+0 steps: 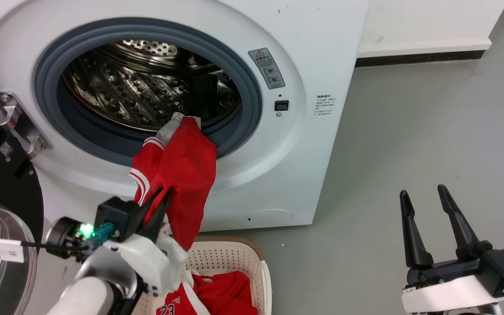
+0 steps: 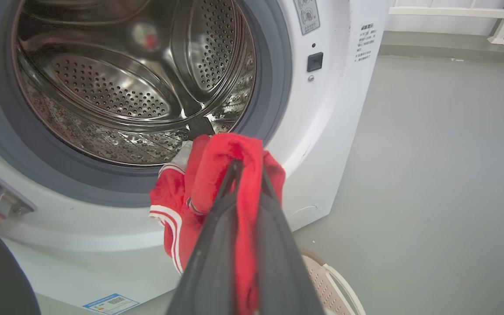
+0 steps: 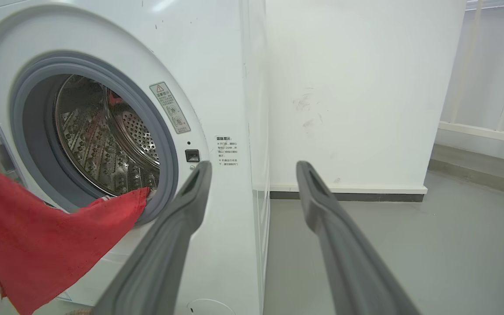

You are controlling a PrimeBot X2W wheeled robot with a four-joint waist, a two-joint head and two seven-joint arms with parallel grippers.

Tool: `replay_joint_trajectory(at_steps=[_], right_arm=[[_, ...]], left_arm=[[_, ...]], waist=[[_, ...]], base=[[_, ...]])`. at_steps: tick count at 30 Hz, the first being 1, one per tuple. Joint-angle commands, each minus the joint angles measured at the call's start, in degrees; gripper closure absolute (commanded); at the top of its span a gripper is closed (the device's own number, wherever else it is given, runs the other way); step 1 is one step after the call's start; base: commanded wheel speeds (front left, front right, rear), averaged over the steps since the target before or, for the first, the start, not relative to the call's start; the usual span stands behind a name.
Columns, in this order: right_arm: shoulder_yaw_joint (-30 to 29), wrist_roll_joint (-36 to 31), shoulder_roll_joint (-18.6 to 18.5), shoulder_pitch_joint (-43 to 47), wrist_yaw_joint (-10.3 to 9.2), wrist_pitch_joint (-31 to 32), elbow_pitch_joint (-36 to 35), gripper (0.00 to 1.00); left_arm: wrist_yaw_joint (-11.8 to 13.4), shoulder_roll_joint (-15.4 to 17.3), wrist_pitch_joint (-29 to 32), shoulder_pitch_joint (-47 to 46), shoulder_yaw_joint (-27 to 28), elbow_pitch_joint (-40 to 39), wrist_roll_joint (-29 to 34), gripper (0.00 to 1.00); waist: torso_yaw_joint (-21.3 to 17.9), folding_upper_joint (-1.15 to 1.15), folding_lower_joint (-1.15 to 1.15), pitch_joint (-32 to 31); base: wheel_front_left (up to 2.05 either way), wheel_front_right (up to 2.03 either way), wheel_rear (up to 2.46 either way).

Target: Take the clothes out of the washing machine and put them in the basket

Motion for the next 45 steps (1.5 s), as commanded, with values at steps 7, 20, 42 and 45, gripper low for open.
replay_joint_trajectory(at_steps=[7, 20, 42, 45], right_arm=[[-0.2, 0.5, 0.1, -1.8, -0.05, -0.1, -0.2, 0.0], [-1.0, 0.6, 0.1, -4.6, -0.04, -0.1, -0.6, 0.0], [-0.7, 1.8, 0.1, -10.9, -0.04, -0.1, -1.4, 0.0], [-0.7, 1.9, 0.1, -12.2, -0.04, -0.1, -1.7, 0.0]], left_arm=[[-0.4, -1.0, 0.3, 4.1, -2.1, 0.8, -1.5, 1.0], [-4.9, -6.4, -3.7, 5.3, -5.9, 16.4, -4.0, 1.0], [-10.2, -16.5, -11.5, -10.8, -7.0, 51.0, -5.3, 1.0], [-10.5, -17.4, -11.9, -14.5, -7.0, 55.4, -5.3, 1.0]], waist=[[-0.8, 0.0, 0.01, 2.7], [-2.6, 0.0, 0.01, 7.6], [-4.0, 0.0, 0.01, 18.2], [-4.3, 0.0, 0.01, 20.3]], base=[[0.0, 0.0, 0.0], [0.0, 0.0, 0.0], [0.0, 0.0, 0.0], [0.0, 0.0, 0.0]])
